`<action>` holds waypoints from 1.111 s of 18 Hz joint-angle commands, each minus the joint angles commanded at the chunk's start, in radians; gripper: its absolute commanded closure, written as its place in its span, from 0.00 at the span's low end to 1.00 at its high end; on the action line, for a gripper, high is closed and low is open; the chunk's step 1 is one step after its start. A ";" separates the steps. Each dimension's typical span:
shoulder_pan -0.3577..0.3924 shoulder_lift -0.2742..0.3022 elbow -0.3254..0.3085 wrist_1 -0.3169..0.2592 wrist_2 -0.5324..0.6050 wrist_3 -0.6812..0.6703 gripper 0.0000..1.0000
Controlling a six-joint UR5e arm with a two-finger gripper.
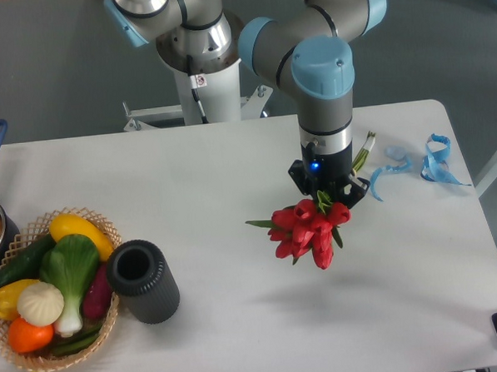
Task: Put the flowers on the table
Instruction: 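Lower the held red tulips toward the table with the gripper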
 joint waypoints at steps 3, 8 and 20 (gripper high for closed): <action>-0.011 -0.008 0.002 0.003 0.000 0.000 0.86; -0.025 -0.041 0.006 0.000 0.002 -0.006 0.85; -0.051 -0.113 0.011 0.028 -0.003 -0.008 0.01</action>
